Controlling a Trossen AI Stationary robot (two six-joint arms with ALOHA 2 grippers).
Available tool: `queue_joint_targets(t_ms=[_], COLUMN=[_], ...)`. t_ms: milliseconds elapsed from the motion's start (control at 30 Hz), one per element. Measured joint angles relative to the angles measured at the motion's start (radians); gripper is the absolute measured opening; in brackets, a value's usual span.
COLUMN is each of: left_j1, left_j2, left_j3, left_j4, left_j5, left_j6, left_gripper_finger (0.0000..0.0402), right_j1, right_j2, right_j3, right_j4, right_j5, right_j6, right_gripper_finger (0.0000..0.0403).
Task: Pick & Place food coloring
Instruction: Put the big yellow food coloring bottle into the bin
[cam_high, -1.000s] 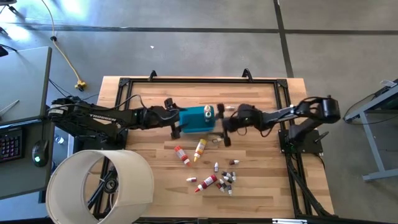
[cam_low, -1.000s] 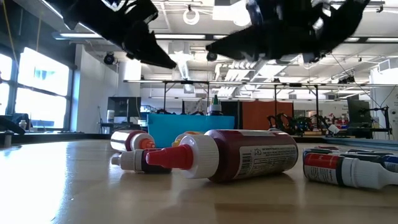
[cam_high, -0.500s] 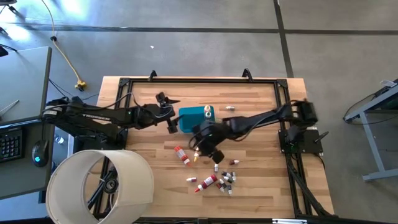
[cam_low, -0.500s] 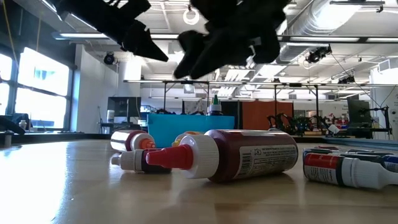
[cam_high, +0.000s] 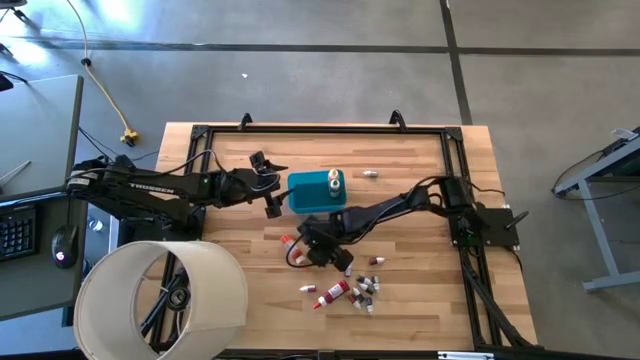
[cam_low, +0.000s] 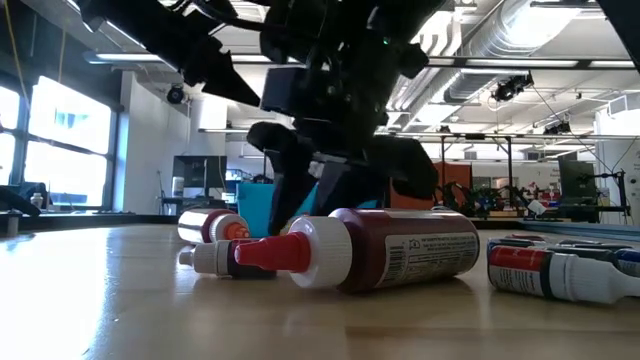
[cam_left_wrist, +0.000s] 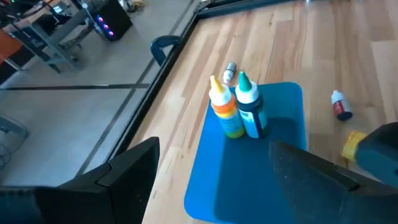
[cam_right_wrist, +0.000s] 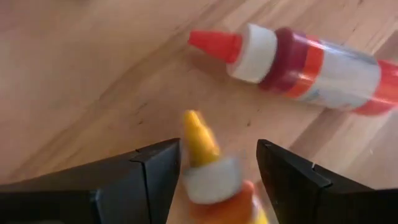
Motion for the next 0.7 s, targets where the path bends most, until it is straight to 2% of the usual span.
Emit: queue_joint_targets(t_ms=[333,633,700], left_j1=[0.0,0.0,0.0], left_j2=[0.0,0.0,0.0], left_j3=[0.0,0.0,0.0], left_j4=[-0.005,-0.004,-0.004], left_j5=[0.0,0.0,-0.001], left_j6=[-0.021,-0.053,-0.06], left_gripper_finger=[0.03,0.03,0.03], right_j1=[-0.01,-0.013,-0.013], right_j2=[0.0,-0.003,-0.011], right_j3=[0.001,0.0,-0.002], right_j4=[-0.055,-0.061,-0.06], right_j5=[0.024,0.005,0.021], right_j6=[-0.007,-0.011,0.017], right_gripper_finger=[0.0197,0.0117,0.0113])
